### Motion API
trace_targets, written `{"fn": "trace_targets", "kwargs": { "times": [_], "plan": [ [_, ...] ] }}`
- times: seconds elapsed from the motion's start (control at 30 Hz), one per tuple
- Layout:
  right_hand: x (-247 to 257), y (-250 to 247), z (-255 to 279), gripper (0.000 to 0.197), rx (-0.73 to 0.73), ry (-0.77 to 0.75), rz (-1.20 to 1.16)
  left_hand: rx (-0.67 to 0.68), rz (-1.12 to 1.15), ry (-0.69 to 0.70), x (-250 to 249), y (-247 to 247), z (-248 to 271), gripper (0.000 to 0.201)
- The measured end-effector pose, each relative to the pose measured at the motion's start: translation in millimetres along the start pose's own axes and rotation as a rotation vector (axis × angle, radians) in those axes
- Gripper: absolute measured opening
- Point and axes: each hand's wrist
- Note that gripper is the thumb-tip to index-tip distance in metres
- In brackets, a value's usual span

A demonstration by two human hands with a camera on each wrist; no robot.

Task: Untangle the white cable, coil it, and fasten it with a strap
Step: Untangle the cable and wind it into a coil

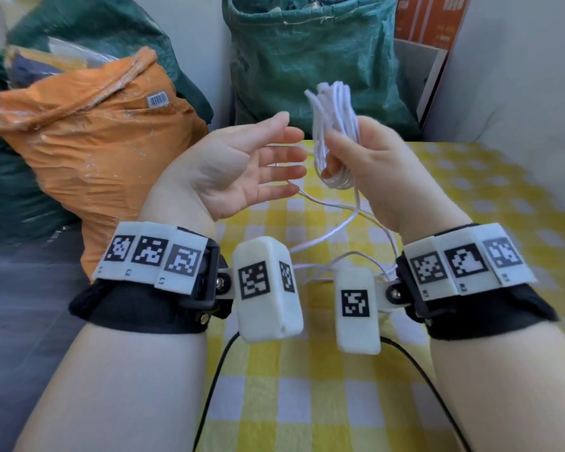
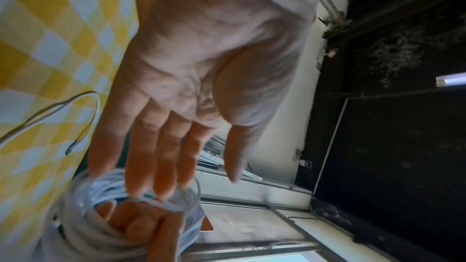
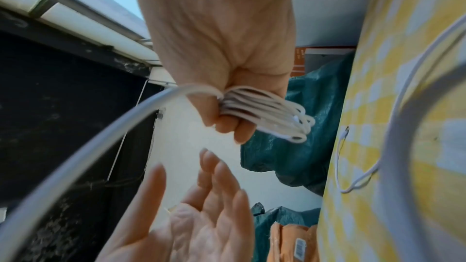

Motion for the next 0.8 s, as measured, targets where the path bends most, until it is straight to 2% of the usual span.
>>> {"fn": "trace_targets", "kwargs": {
  "times": [0.13, 0.27, 0.37, 0.5, 0.53, 0.63, 0.8],
  "plan": [
    [-4.3, -7.0, -6.1, 0.012, -0.053, 0.011, -0.305, 0.247, -0.118, 0.021, -0.2, 11.1, 9.1, 0.027],
    [-1.8, -8.9, -4.8, 0.014, 0.029, 0.044, -0.604, 0.392, -0.215, -0.028, 6.6, 17.0, 11.1, 0.030],
    [2.6, -7.5, -1.0, 0.021, 0.117, 0.047, -0.773, 0.434, -0.243, -0.036, 10.6, 16.8, 13.1, 0.027],
    [5.6, -8.0, -0.2, 0.027, 0.151, 0.046, -0.948, 0.416, -0.175, 0.007, 13.0, 11.8, 13.3, 0.017],
    [5.5, -8.0, -1.0, 0.027, 0.148, 0.048, -0.984, 0.425, -0.148, 0.027, 12.4, 11.2, 14.1, 0.013],
    [5.1, -6.9, -1.7, 0.024, 0.126, 0.040, -1.021, 0.496, -0.084, 0.064, 13.8, 10.8, 16.6, 0.028],
    [3.6, -4.8, -1.0, 0.022, 0.068, 0.018, -0.934, 0.569, -0.047, 0.132, 19.7, 10.8, 15.8, 0.021]
  ]
}}
Point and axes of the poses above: each hand's wrist, its own z-axis away from the middle knuckle, its own y-axis out of the palm, x = y × z, and after that the axes turned 15 degrees about y, right-handed
